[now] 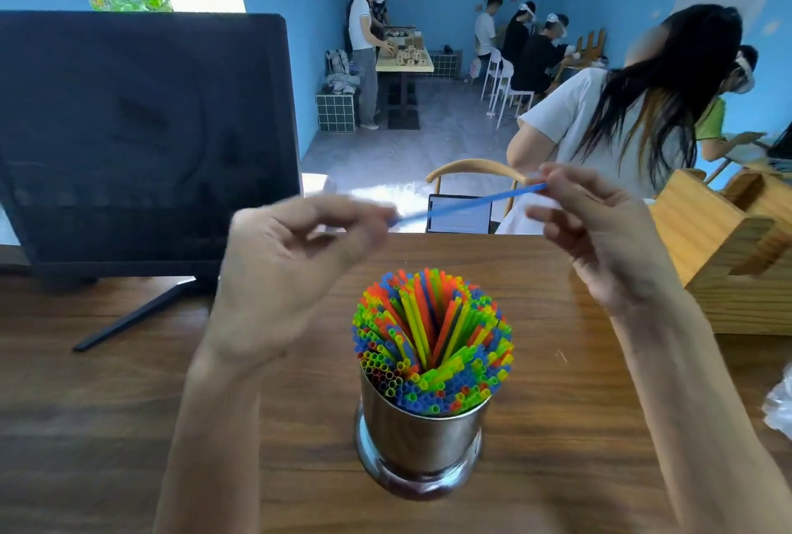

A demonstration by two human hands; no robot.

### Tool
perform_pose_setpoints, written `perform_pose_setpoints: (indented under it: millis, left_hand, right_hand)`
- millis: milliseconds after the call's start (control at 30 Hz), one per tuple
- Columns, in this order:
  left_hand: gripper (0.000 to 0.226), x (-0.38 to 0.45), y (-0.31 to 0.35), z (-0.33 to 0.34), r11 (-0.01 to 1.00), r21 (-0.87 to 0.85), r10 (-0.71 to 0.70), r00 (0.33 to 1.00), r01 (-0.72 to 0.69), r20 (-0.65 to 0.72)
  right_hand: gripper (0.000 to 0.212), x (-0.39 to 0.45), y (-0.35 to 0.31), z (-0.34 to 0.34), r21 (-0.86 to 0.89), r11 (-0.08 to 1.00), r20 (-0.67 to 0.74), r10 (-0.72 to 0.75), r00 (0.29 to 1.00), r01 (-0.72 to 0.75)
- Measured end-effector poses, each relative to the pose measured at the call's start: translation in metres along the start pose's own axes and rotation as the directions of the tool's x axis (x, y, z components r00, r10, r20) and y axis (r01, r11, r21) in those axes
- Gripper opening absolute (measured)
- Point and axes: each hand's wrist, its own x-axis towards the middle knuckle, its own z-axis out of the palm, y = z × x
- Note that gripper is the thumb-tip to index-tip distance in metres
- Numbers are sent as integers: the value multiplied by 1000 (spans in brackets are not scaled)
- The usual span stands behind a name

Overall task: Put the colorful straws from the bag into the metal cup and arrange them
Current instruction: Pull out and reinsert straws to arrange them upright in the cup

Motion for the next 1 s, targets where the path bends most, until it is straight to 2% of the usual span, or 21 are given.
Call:
perform_pose_setpoints:
  millis: [33,67,100,133,167,233,267,367,467,533,700,867,933,1000]
  left_hand:
    - [16,-3,-2,-3,997,42,-77,982,70,175]
    - [19,-6,-5,-4,984,134,-152,935,115,320]
    - [18,-7,-9,-4,965,221,-219,892,139,396]
    - [15,-7,-13,-3,953,260,-253,883,156,397]
    - [12,-6,-18,-1,950,259,-262,901,177,346]
    - [12,-2,-27,3,929,318,-253,952,189,173]
    - [11,1,-31,5,901,385,-259,959,198,114]
    - [2,8,-40,5,819,513,-368,921,257,127]
    - [6,13,-42,5,818,515,-388,907,256,165]
    - [7,14,-43,7,808,530,-397,902,255,170]
    - [14,17,-45,11,804,522,-431,884,285,182]
    - [6,17,-44,14,812,536,-391,896,230,208]
    - [5,17,-43,15,827,520,-336,929,213,154]
    - [9,17,-38,17,892,424,-202,977,158,61]
  right_hand:
    - [17,3,-4,-2,70,997,-29,-34,999,36]
    - [19,5,-7,-2,120,990,-45,-73,996,78]
    - [20,5,-10,-1,135,982,-49,-124,991,130]
    - [19,4,-12,1,106,975,-40,-193,980,197]
    - [17,3,-12,5,39,960,-16,-278,961,278]
    - [17,-5,-9,14,-120,893,92,-424,901,433]
    - [17,-10,-5,20,-187,860,163,-450,878,475]
    - [10,-24,14,30,-417,787,375,-306,875,454]
    - [11,-30,30,29,-621,610,566,-87,820,493]
    - [16,-30,32,28,-641,614,574,-14,819,461]
    - [20,-25,31,25,-650,651,531,21,847,392]
    - [20,-23,35,23,-646,655,540,30,841,392]
    - [17,-23,37,22,-634,665,529,0,849,395]
    - [14,-20,39,23,-616,691,479,-53,876,378]
